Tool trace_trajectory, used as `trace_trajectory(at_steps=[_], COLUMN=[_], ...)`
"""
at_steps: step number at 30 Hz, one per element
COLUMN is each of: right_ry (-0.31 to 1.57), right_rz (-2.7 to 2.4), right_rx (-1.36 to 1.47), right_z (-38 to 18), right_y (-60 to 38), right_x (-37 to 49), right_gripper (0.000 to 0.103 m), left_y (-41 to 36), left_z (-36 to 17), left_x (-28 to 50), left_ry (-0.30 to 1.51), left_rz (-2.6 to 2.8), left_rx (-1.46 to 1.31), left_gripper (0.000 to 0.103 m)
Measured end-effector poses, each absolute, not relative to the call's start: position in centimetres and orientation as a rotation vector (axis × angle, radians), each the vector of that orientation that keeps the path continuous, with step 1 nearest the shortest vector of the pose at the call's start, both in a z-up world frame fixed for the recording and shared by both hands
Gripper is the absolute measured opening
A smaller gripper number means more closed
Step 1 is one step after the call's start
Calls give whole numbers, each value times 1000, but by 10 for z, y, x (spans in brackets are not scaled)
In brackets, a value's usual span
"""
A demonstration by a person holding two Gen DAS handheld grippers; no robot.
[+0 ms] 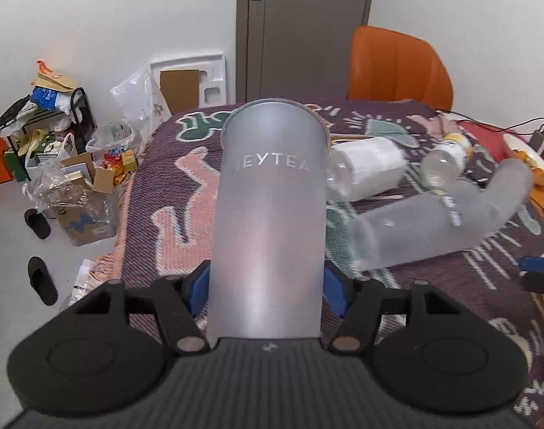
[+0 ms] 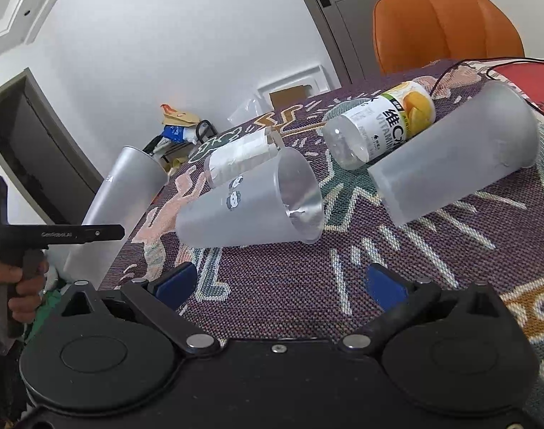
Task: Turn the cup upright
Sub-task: 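Lift the grey cup with the left tool toward the right tool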
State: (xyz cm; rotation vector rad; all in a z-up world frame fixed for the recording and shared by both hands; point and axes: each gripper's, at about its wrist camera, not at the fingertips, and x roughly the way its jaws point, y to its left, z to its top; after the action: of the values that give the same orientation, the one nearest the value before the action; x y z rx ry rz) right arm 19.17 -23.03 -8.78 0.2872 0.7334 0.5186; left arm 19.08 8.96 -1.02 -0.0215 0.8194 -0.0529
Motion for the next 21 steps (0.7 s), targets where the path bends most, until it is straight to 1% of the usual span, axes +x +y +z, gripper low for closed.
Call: trace_trajectory(at_steps=[14,21], right_ry=[725,712], right_rz=[540,540], right_rx=[345,368], right_z=[-92,-91], right_y=[-260,-275], right_x=[165,149], right_gripper=[103,103], left_y=[26,-12], left_z=[4,-2], left_x=[133,117], left_ry=[761,770], left_rz=[-141,-221], left_rx=[-61,-62], left_gripper=[63,63])
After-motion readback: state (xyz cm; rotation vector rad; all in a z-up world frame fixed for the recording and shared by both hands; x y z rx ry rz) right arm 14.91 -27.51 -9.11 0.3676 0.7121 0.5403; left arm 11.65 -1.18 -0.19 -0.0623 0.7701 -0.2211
